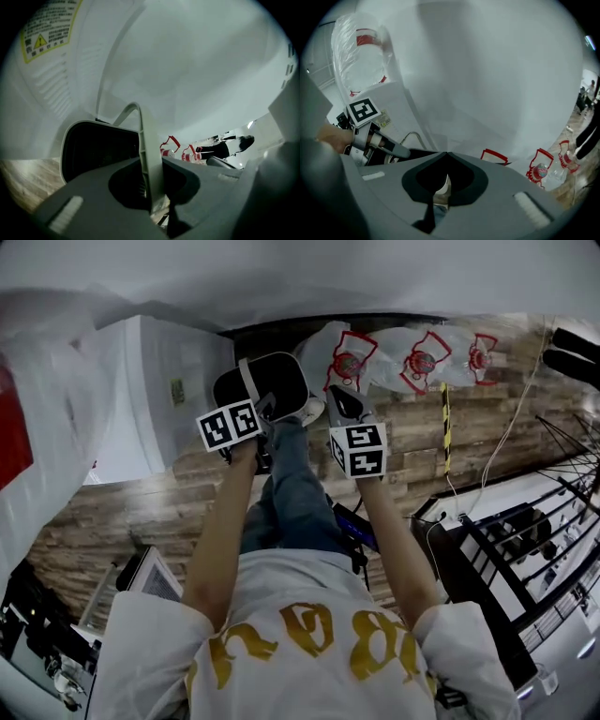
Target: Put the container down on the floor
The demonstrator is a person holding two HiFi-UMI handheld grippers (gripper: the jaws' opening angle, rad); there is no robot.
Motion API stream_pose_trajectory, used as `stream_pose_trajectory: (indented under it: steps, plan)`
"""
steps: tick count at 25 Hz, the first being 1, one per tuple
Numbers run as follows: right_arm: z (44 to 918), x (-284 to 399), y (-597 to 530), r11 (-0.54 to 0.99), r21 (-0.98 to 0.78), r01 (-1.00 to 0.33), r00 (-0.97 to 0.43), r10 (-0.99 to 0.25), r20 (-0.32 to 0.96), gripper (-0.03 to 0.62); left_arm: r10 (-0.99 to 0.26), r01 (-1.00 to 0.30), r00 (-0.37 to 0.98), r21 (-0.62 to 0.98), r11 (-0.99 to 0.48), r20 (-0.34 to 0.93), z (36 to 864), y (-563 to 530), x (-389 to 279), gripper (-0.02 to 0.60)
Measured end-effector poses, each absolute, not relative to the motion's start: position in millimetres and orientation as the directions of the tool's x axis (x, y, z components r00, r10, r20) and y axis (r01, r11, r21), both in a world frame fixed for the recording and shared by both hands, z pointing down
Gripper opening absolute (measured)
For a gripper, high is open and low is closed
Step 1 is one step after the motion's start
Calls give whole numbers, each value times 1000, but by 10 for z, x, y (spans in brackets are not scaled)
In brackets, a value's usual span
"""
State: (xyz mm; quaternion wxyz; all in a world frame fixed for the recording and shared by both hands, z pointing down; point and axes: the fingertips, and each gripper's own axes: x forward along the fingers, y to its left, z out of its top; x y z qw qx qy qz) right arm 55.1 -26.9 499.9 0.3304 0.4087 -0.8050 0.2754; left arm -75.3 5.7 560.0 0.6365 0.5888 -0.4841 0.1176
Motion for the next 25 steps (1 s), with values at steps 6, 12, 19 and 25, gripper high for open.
stream_pose_trajectory:
  steps: [6,12,19,25]
  plan:
    - [5400,472,-197,593,-174,-786,-474,-398,786,29,-397,-738,470,598,314,788,5993,76,-833,41]
    - [5789,436,-142,622,-205,-756,-498,-342,797,29,-367,-759,428,549,350,826,6436,118,-898,40]
    - [6197,266,-24,651,-250,-716,-532,-279,799,29,-347,-780,390,507,367,853,6916,161,-949,40]
    - [6545,156,63,678,-280,-680,-556,-227,800,29,-329,-805,369,476,353,869,7317,204,-932,40]
